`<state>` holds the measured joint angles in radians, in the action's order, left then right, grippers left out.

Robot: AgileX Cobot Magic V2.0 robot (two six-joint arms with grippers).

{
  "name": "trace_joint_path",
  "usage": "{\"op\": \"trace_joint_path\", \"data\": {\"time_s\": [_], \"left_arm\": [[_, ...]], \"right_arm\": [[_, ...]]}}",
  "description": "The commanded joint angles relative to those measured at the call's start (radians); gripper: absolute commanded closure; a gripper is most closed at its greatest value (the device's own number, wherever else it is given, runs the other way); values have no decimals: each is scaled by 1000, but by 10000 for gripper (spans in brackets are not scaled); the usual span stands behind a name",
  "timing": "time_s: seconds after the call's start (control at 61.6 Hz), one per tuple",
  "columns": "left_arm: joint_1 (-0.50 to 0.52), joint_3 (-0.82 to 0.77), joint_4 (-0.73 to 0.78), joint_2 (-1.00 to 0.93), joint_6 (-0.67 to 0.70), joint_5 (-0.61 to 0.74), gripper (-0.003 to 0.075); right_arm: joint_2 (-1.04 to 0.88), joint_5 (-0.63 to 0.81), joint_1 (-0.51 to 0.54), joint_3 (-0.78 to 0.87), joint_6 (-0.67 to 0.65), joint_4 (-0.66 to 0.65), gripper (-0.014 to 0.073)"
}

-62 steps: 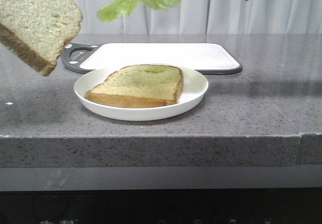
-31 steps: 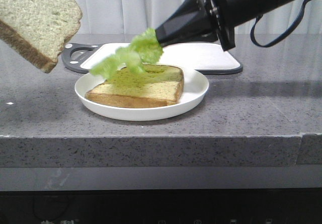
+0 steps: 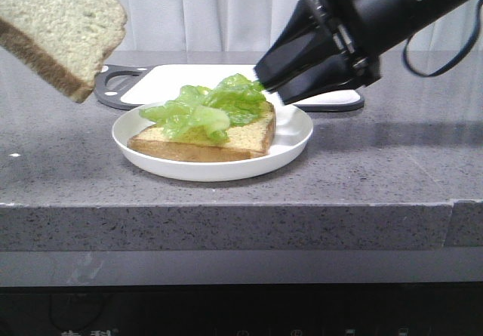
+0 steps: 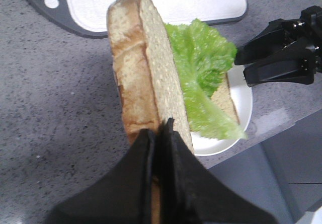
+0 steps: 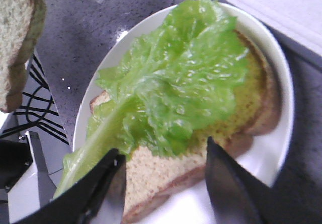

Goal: Left arm grabs bread, right arm adds lettuce

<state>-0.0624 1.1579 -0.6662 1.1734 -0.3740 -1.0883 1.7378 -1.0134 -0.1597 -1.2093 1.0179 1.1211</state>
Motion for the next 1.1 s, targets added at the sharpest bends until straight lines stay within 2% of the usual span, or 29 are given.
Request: {"op": "trace_joint_path", "data": {"time_s": [0.0,0.146,0.357,0.47,0.665,0.811,1.038,1.087], "left_arm": [[3,31,-114,-17,-26,43,741],[3,31,-255,25,-105,40,741],[-6,31,-553,157,-269,-16,741],[-41,31,-639,238,-327,-30,741],[-93,31,-654,362,-342,-25,741],[-95,31,-654,438,-342,-21,741],[-95,31,-634,474,-342,-19,737],[-95,31,-629,474,-342,-19,715]], "right_arm": [[-107,-30,25,-33,-45,-47,190],[-201,-25,50,-33,-120,-136,190],[-275,-25,51,-33,-127,-141,190],[-273,-29,51,-31,-127,-141,190],[-273,-30,51,-31,-127,-141,190],[-273,-27,51,-31,-127,-141,190],[-273,-30,51,-31,-127,-141,190],[-273,-31,51,-31,-127,-141,190]]}}
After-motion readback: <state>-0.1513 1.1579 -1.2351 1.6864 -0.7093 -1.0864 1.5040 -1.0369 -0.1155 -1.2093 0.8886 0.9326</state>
